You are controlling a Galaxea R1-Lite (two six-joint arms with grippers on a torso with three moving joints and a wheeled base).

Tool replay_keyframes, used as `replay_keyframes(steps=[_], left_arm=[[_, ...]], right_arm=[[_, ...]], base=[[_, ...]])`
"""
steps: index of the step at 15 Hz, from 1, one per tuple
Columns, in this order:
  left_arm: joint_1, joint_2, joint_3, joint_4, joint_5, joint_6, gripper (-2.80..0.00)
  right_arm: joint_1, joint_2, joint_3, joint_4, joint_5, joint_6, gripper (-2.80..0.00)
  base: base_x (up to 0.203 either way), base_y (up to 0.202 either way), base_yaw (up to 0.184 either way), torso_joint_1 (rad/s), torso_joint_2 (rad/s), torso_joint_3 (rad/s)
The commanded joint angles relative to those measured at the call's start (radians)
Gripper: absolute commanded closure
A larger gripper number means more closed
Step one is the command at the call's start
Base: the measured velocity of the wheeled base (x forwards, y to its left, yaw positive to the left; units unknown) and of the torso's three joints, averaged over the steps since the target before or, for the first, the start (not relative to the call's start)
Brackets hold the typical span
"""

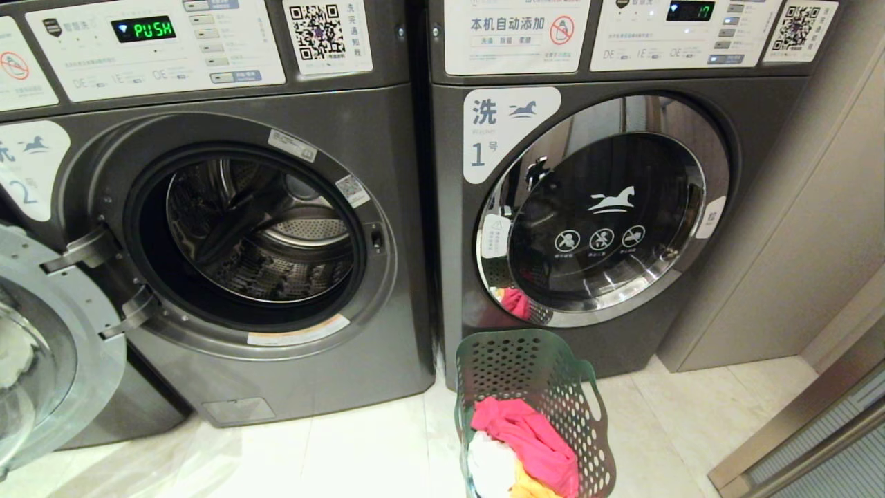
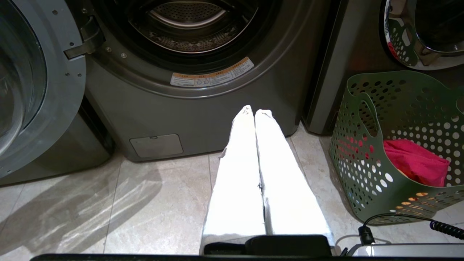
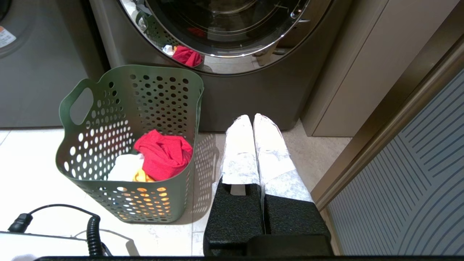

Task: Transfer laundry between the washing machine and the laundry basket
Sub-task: Close the washing machine door with the left hand

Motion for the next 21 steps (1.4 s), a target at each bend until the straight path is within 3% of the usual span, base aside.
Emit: replay_keyframes(steps=[1,4,11,21], left_arm=[[-0.001,-0.001,0.000,-0.001,0.001,-0.002,0.00],[0.001,-0.001,0.000,-0.003,0.001,-0.001,0.00],[0.001,-0.001,0.000,-0.003,0.001,-0.002,0.00],[0.001,-0.001,0.000,-0.003,-0.002,-0.001,0.00]], right_arm=[[0.000,0.002,0.000,0.001,0.000,-0.001,0.00],[0.000,0.002,0.000,0.001,0.000,-0.001,0.00],[0.000,0.002,0.000,-0.001,0.002,-0.002,0.00],[0.000,0.002,0.000,-0.001,0.000,-0.002,0.00]], base=[[0.000,0.000,0.000,0.000,0.00,0.000],[-0.032,0.000,0.001,0.006,0.00,0.001],[-0.185,0.000,0.001,0.002,0.00,0.002],[0.000,0.000,0.000,0.000,0.00,0.000]])
